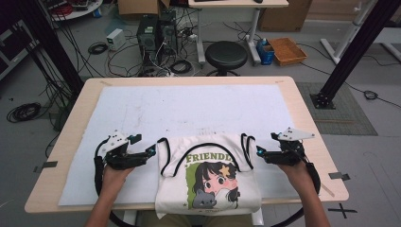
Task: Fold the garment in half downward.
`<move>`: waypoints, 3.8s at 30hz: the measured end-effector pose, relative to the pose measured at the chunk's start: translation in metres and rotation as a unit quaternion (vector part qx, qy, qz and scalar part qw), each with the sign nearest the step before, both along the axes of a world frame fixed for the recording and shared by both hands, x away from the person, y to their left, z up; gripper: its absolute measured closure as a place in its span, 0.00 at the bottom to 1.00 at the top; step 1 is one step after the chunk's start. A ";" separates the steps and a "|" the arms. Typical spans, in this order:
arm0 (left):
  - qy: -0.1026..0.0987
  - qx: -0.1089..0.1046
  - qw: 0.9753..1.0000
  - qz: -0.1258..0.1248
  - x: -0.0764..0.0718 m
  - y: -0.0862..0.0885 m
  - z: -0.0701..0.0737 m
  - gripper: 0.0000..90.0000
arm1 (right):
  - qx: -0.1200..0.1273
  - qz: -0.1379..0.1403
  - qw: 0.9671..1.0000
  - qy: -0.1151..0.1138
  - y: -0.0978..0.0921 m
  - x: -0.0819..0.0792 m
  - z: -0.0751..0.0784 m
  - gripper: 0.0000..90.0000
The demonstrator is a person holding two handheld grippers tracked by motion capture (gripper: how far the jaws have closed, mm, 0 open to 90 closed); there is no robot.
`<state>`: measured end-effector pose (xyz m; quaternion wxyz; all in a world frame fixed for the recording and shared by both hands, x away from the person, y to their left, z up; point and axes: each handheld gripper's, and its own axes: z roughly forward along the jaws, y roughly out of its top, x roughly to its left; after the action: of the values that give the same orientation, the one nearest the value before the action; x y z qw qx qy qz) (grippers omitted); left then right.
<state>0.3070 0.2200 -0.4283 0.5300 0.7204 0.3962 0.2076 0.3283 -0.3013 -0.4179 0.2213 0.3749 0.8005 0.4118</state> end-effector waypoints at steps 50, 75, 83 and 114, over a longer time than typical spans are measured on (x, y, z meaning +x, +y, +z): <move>0.124 -0.063 0.990 0.000 0.077 -0.016 -0.013 0.94 | -0.034 0.035 0.995 0.085 0.041 0.073 -0.012 0.95; 0.022 -0.137 0.989 -0.044 0.017 -0.003 0.007 0.94 | 0.004 0.055 0.997 -0.057 0.035 0.020 0.010 0.94; 0.057 -0.069 0.992 -0.094 -0.014 -0.009 0.004 0.94 | -0.009 0.109 0.994 -0.023 0.024 -0.016 0.003 0.94; 0.125 0.098 0.987 -0.019 0.027 -0.041 -0.020 0.88 | 0.004 0.039 0.993 0.115 0.030 0.027 -0.021 0.83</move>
<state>0.3338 0.1786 -0.4485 0.4066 0.7966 0.4236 0.1440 0.3553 -0.2716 -0.4386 0.1096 0.3892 0.8329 0.3778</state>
